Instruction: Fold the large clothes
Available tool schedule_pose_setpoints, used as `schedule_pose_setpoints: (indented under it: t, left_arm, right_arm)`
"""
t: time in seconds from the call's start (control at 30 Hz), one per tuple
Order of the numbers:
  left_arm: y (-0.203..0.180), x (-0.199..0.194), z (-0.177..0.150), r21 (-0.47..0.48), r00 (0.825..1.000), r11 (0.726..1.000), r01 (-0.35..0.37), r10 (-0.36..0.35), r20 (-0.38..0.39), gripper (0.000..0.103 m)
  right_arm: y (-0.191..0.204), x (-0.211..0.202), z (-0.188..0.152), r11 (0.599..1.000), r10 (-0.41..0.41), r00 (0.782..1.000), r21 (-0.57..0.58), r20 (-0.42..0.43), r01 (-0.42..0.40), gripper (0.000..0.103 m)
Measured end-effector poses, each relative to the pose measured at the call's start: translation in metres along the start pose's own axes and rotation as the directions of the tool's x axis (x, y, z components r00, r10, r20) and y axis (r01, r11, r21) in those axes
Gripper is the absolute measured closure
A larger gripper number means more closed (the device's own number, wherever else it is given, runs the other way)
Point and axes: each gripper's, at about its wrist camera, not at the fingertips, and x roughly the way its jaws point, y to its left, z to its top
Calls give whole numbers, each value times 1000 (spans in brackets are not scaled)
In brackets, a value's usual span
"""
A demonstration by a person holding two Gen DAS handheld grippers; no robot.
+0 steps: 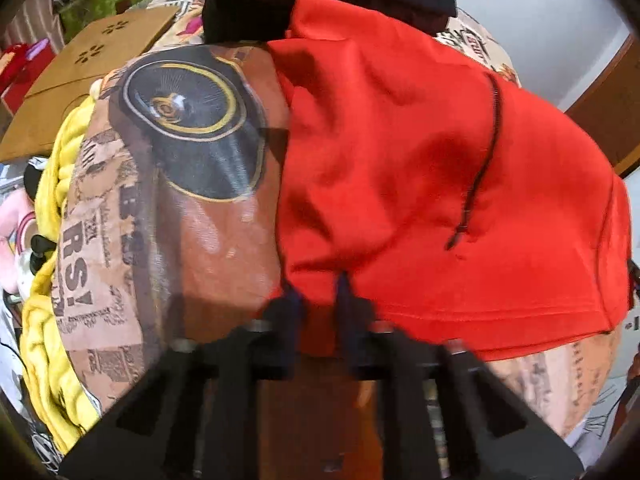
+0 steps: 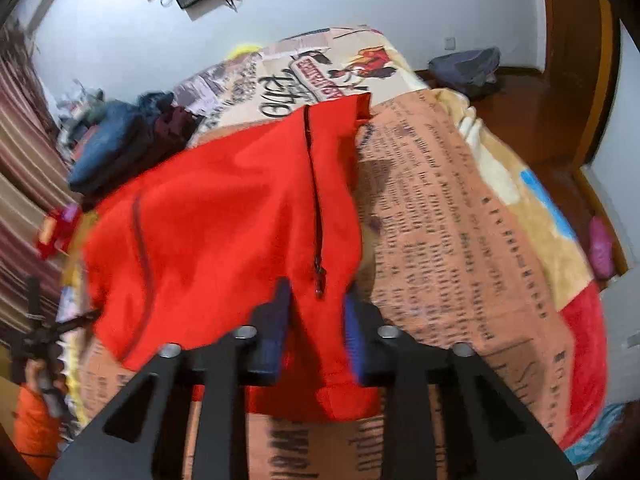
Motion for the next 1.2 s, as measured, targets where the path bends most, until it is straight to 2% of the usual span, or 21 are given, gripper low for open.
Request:
schedule_pose_setpoints:
  t: [0.07, 0.17, 0.23, 0.3, 0.4, 0.53, 0.67, 0.77, 0.87, 0.97, 1.03, 1.07, 1.1, 1.17, 1.2]
  left_arm:
    - [-9, -11, 0, 6, 999, 1000, 30, -31, 25, 98]
    - [-19, -28, 2, 21, 996, 997, 79, -80, 47, 98]
    - [-29, -48, 9, 50, 991, 994, 92, -96, 90, 98]
    - [-36, -67, 18, 71, 983, 991, 113, -122, 138, 99]
    - [-41, -96, 37, 88, 961, 983, 162, -177, 213, 100]
    - [-45, -116, 71, 103, 935, 974, 201, -222, 276, 101]
    - [-43, -120, 111, 103, 924, 977, 186, -209, 321, 101]
    - [-38, -111, 146, 54, 922, 988, 143, -153, 356, 101]
    - [-25, -89, 176, -19, 928, 992, 124, -110, 356, 101]
    - [-10, -64, 207, -129, 942, 989, 71, -24, 335, 100]
    - [-7, -58, 213, -146, 947, 988, 42, 7, 322, 82]
    - [-9, -56, 215, -138, 946, 990, 18, 28, 323, 64]
    - [-10, -56, 214, -126, 941, 992, 9, 34, 337, 49]
    - [-15, -61, 204, -87, 914, 995, -46, 77, 398, 39]
    - [-17, -63, 201, -74, 908, 994, -76, 99, 406, 36]
  right_arm:
    - [2, -1, 0, 1000, 30, 1000, 3, -9, -30, 91]
    - [10, -5, 2, 998, 56, 998, -16, -3, -56, 92]
    - [14, -11, 9, 995, 102, 995, -17, 19, -101, 92]
    - [19, -20, 19, 992, 126, 990, -28, 58, -125, 92]
    - [28, -28, 38, 986, 165, 981, -55, 102, -160, 92]
    - [41, -27, 67, 982, 171, 975, -103, 145, -157, 93]
    - [42, -15, 101, 984, 157, 973, -108, 171, -140, 93]
    - [39, -2, 128, 988, 138, 972, -94, 192, -122, 93]
    - [32, 18, 154, 990, 138, 973, -47, 187, -132, 93]
    - [32, 42, 175, 996, 90, 985, -41, 146, -84, 90]
    - [32, 53, 183, 998, 59, 991, -33, 123, -55, 87]
    - [31, 55, 186, 999, 47, 991, -20, 126, -45, 84]
    - [30, 54, 188, 999, 45, 990, -6, 131, -45, 81]
    - [26, 51, 192, 1000, 20, 988, 20, 155, -24, 69]
    - [25, 46, 192, 999, -21, 983, 30, 183, 15, 66]
